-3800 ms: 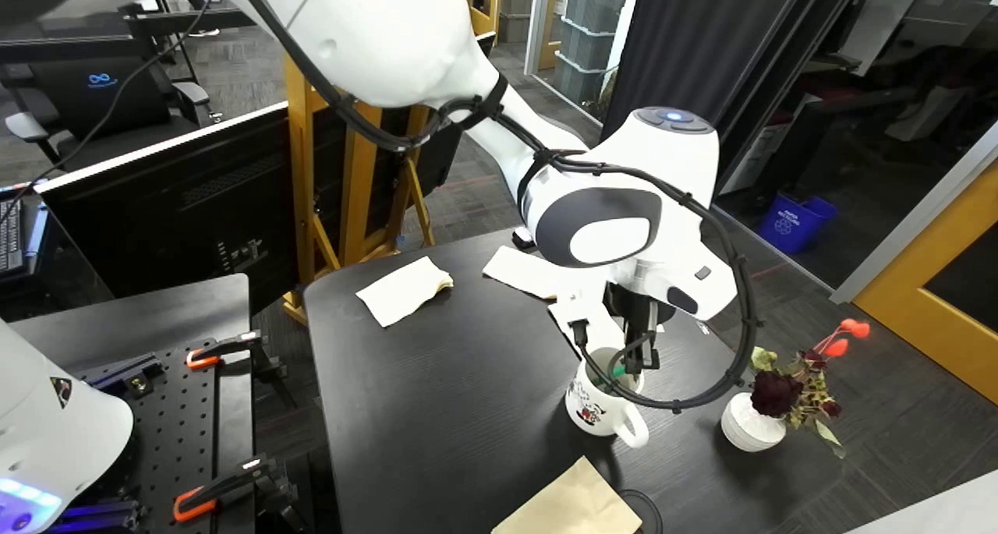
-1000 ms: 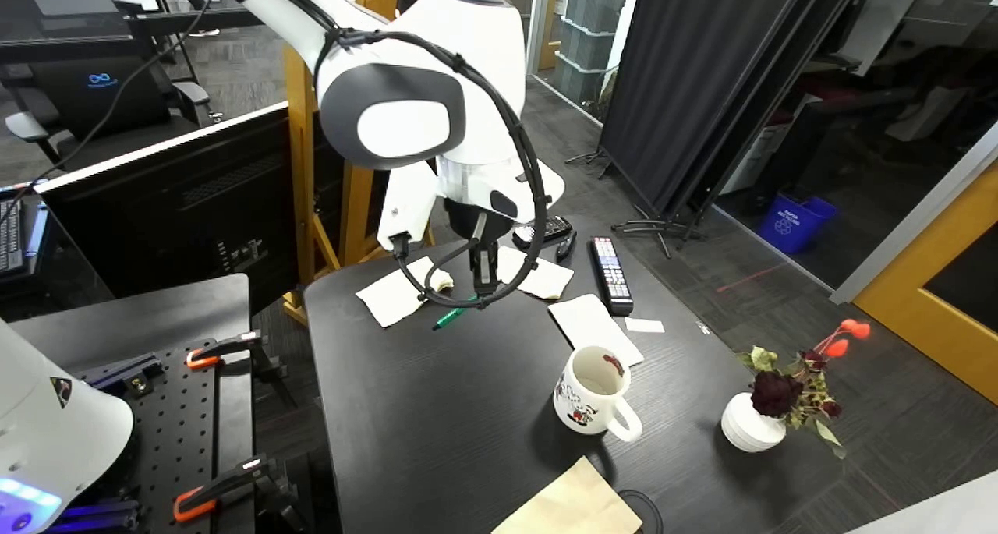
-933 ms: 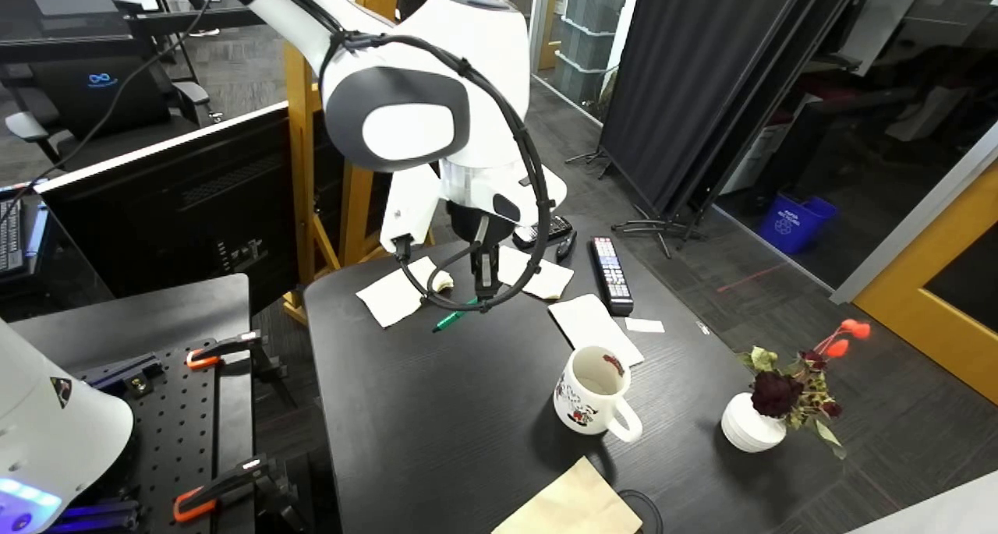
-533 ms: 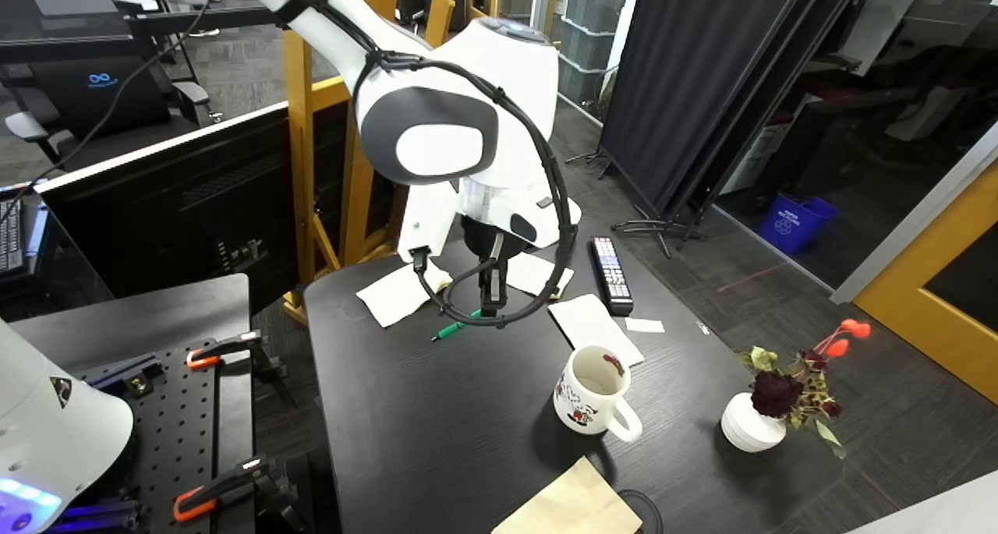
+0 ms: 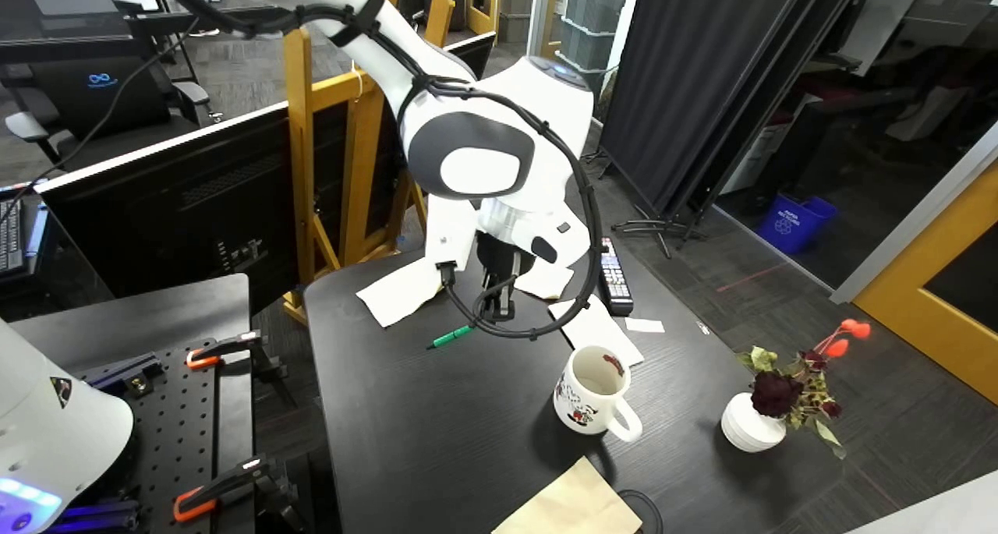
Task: Put the pen on the table
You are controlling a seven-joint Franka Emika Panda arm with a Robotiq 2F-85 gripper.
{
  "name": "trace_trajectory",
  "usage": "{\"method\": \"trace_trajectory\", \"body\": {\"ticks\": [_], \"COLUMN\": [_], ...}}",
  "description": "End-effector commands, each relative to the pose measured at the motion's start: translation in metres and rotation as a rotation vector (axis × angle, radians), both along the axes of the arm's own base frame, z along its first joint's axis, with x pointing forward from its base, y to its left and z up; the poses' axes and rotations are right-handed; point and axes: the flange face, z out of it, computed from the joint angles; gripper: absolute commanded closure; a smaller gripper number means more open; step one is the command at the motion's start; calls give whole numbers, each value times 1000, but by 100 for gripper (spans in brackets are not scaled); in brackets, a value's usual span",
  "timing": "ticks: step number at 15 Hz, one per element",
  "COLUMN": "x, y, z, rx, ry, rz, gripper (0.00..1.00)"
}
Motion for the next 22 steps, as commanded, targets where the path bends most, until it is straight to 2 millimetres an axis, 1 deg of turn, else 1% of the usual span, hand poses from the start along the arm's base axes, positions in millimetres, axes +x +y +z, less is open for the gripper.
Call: {"method": "trace_trajectory", "body": {"ticks": [1,5,9,10,12,13,14,15,17,20,22], "x": [18,31,44,44,47,49,50,51,52,54,54], "y": [-1,2,4,10,11,11,11,11,10,9,10], "z": [-17,-40,-58,-66,-74,-77,-80,-83,-85,-87,-89], "rx": [36,39,40,42,38,40,38,38,41,42,41], "ry": [75,132,152,157,170,176,183,187,198,204,205], "rz": [24,31,40,41,41,43,40,41,38,33,32], "gripper": [97,97,97,97,96,90,63,62,49,25,12]}}
